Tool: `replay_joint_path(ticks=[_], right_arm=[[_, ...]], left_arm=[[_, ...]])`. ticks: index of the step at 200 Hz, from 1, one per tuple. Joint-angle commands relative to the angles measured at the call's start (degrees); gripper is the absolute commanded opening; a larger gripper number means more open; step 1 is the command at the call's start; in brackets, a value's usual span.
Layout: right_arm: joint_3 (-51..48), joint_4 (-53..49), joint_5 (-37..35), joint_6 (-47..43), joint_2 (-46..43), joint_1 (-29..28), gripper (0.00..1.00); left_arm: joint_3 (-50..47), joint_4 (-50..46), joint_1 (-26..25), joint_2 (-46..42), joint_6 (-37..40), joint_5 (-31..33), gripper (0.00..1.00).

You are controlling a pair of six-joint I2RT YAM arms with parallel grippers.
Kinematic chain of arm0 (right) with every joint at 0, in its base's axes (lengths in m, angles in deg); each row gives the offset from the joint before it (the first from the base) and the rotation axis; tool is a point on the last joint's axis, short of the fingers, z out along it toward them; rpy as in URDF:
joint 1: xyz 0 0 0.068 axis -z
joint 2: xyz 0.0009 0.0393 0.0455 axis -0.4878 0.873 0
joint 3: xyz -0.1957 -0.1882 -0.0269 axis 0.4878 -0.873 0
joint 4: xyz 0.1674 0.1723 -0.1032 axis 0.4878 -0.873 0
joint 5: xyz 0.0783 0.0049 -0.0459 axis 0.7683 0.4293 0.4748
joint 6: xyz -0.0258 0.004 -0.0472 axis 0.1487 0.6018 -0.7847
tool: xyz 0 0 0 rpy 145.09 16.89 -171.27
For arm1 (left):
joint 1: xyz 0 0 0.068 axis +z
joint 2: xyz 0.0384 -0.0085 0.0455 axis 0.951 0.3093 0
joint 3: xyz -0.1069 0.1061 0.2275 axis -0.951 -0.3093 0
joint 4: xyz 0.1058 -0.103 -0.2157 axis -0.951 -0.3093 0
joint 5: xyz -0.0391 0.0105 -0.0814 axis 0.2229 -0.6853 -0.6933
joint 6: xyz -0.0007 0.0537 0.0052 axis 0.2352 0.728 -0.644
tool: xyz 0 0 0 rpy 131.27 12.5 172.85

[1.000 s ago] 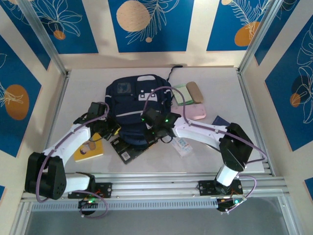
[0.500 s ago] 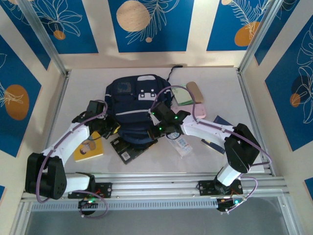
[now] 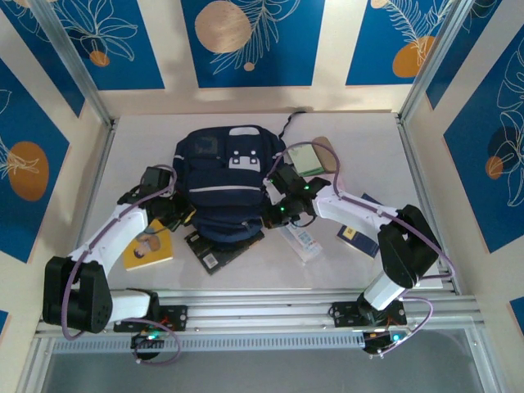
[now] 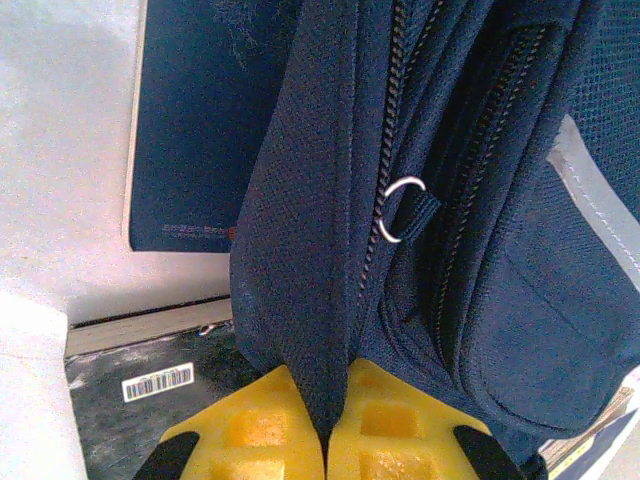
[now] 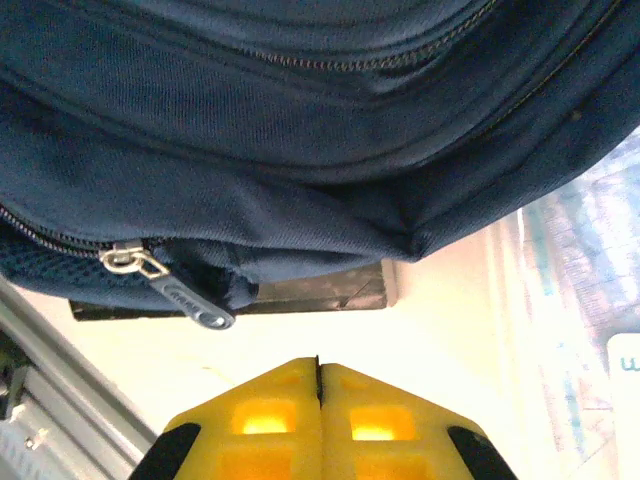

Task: Pack the student bag

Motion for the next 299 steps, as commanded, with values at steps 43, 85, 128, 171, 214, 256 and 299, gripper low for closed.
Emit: replay_joint_path(ticks=[43,85,128,171,214,256,299], right_arm=[[-5.51,9.05,-0.17,2.45,-5.16,-5.30,0.40],[-14.71,25.53,-7.78,-2.36,-8.75,-8.83,0.38],[-27.89,48.37,0.24,-9.26,-13.42,-6.16,0.41],[-33.51,60.94,6.02,-18.12,-12.80,-4.68,0.44],[-30.22,61.42,9.75,-19.06,-7.49,-3.39,0.44],[-27.78,60.66,10.77,-18.93,-3.33,-3.04,0.41],[-25.38,58.24,10.47,-18.32,0.60,-2.95,0.31]], left_arm=[[1.60,0.77,0.74,-1.00,1.64,1.32,0.00],[1.95,0.68,0.77,-1.09,1.64,0.74,0.00],[2.06,1.19,0.81,-1.12,1.41,-1.18,0.00],[2.06,1.56,0.79,-0.92,1.38,-2.25,0.00],[2.12,1.65,0.79,-0.70,1.38,-2.81,0.00],[2.17,1.66,0.80,-0.93,1.40,-2.98,0.00],[1.80,2.26,0.79,-0.88,1.03,-3.31,0.00]])
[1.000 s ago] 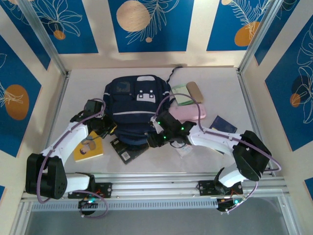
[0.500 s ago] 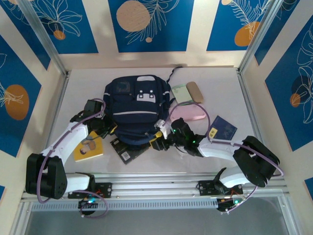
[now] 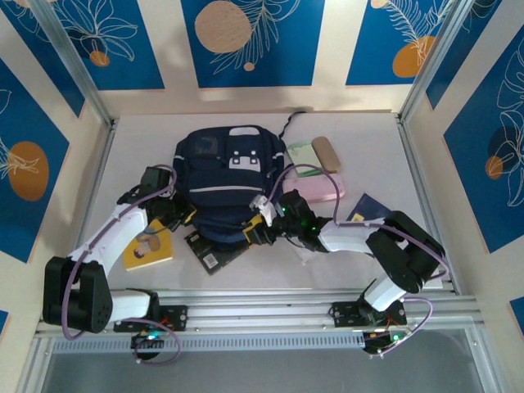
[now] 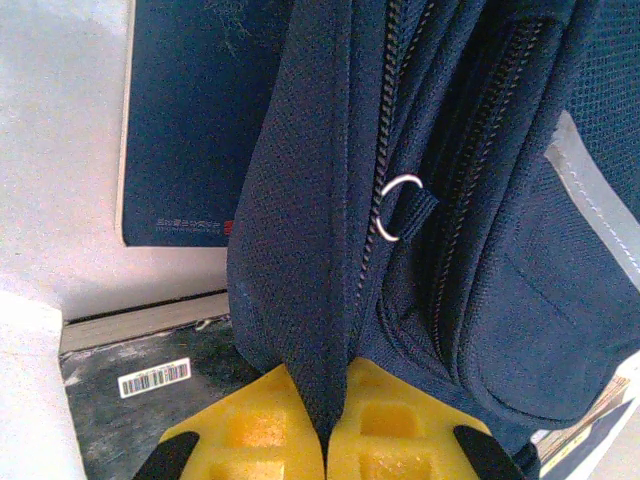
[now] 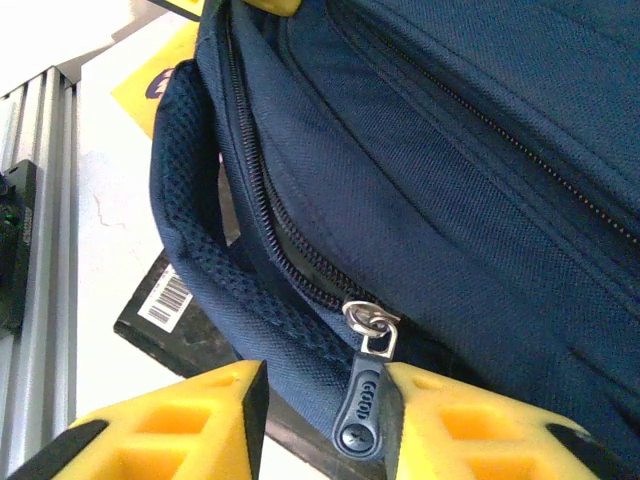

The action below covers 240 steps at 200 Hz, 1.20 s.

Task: Pack the student bag

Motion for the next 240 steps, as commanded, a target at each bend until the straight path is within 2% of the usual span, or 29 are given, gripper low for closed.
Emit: replay_joint_path(ticks=[1,22,61,97,147,182,240], right_arm=[[2.08,-0.70,0.95,-0.71,2.21,0.26,0.31],[3.85,-3.18,1.08,-0.27,4.27,0.13,0.25],[4.59,-4.87,-0.70,-0.44,5.68,-1.44,0.24],[5.66,-9.50,-5.04,-0.29,5.43,-2.46,0.33],[2.97,-10.66,-12.50,-0.81,2.54,-4.09,0.33],[2.42,-10.98,-12.97,-0.47,2.14,-4.05,0.28],[2.21,-12.12,-13.09,-0.18,0.66,-3.78,0.29]], left_arm=[[1.80,2.31,0.64,-0.89,0.63,-2.14,0.00],[1.56,2.48,0.65,-0.90,0.65,-2.22,0.00],[0.92,2.93,0.64,-0.91,0.37,-2.21,0.00],[0.66,3.18,0.66,-0.82,0.41,-2.08,0.00],[0.57,2.92,0.65,-1.05,0.67,-1.65,0.00],[0.66,2.62,0.76,-1.07,0.88,-1.38,0.00],[0.92,1.95,0.74,-1.26,1.07,-1.10,0.00]])
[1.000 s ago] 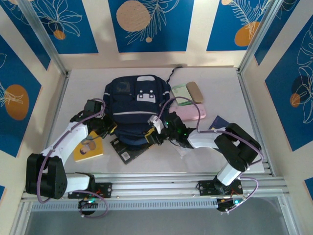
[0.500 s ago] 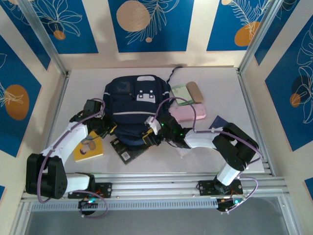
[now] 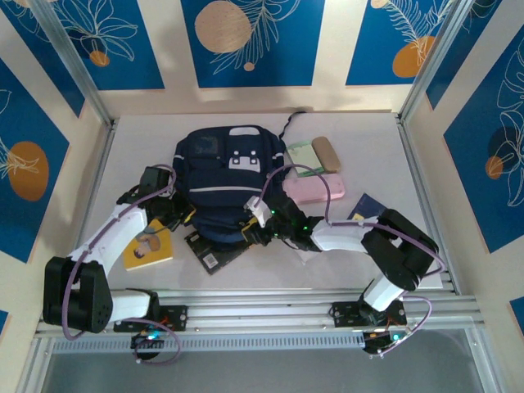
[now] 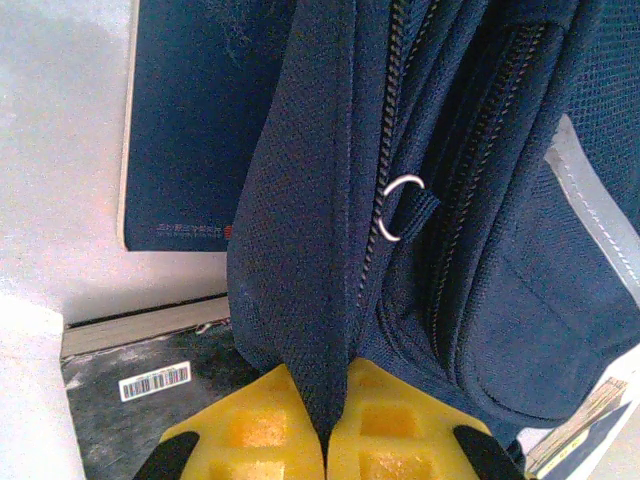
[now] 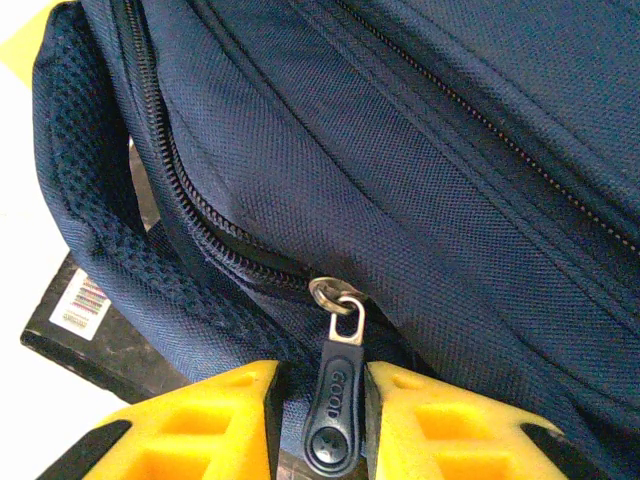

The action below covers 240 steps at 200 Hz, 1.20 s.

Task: Pack the student bag

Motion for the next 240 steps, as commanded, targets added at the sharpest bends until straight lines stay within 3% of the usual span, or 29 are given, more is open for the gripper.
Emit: replay_joint_path(ticks=[1,43,108,168,240], right_arm=[[-1.44,-4.56,-1.57,-0.02,-0.85,0.00,0.29],[-1.41,-4.31,0.30,0.42,-0.46,-0.24,0.27],[3.97,-6.21,2.77,-0.73,1.00,-2.00,0.00],[2.94,-11.68,-0.08,-0.65,-3.74,-1.84,0.00],[7.72,-24.05,-6.30,5.67,-2.34,-0.16,0.00]], left_arm=[[0.92,1.74,0.45,-1.25,1.07,-1.12,0.00],[0.91,2.04,0.50,-1.23,0.74,-1.36,0.00],[0.65,2.32,0.55,-1.42,0.57,-1.74,0.00],[0.74,2.26,0.63,-1.60,0.82,-1.39,0.00],[0.80,1.88,0.73,-1.84,1.03,-1.22,0.00]])
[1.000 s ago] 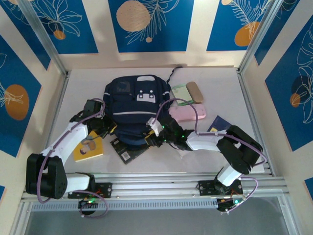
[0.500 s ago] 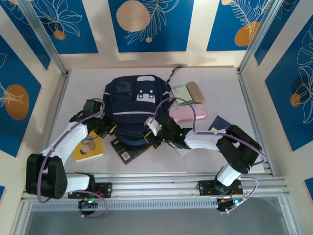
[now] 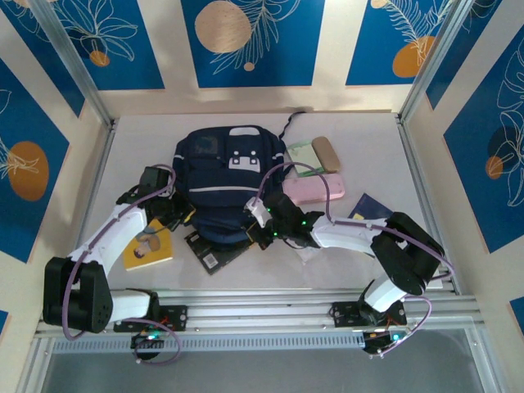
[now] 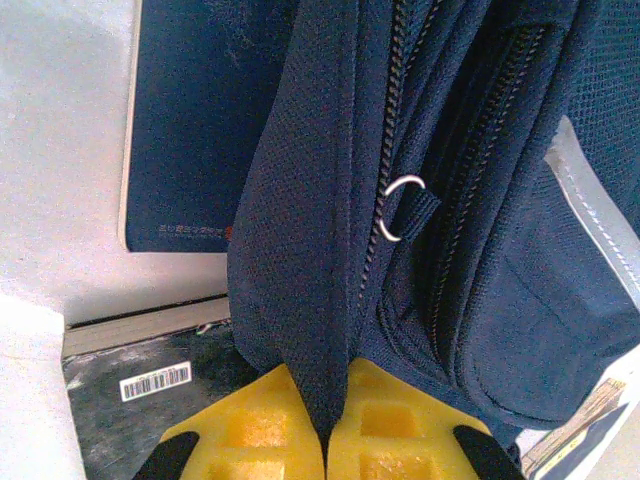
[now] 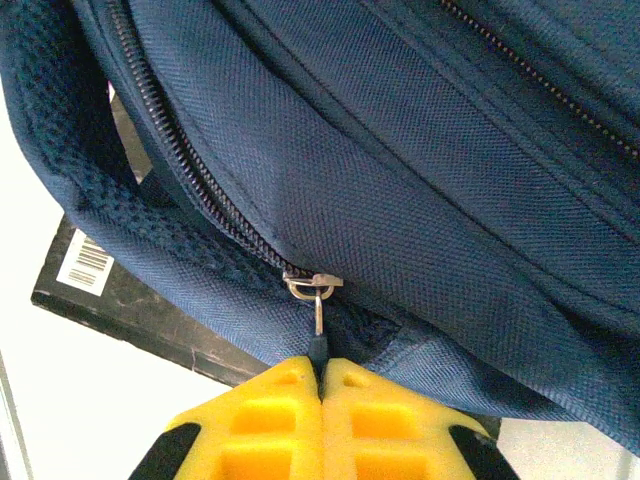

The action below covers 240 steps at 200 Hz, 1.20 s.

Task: Pack the student bag

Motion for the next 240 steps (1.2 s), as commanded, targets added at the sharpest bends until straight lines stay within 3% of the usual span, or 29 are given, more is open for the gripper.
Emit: replay_joint_path(ticks=[1,66,102,162,201,211,227,240], right_arm=[[2.40,-7.85,-3.54,3.34,0.23,0.90,0.00],[4.61,-3.84,6.78,3.48,1.37,0.29,0.00],[7.52,-5.15,5.66,2.78,4.82,-0.64,0.00],[8.79,-6.60,3.42,1.99,8.21,-1.74,0.17],[10.01,-7.27,2.52,1.74,10.18,-2.01,0.20],[10.32,-7.77,1.78,1.56,10.80,-2.01,0.18],[10.74,-8.78,0.91,1.57,11.21,-1.75,0.00],[10.18,-8.67,0.98,1.90,10.40,-1.35,0.00]], left_arm=[[0.77,1.85,0.45,-1.79,1.00,-1.00,0.00],[0.31,2.13,0.44,-2.24,0.55,-1.58,0.00],[0.66,2.00,0.46,-2.33,0.45,-1.71,0.00],[1.01,1.73,0.49,-2.24,0.64,-1.87,0.00],[1.10,1.98,0.44,-1.96,0.48,-1.94,0.00],[1.14,1.91,0.44,-2.04,0.46,-1.96,0.00],[1.10,1.80,0.44,-2.02,0.54,-1.79,0.00],[1.01,1.73,0.55,-1.98,0.72,-1.70,0.00]])
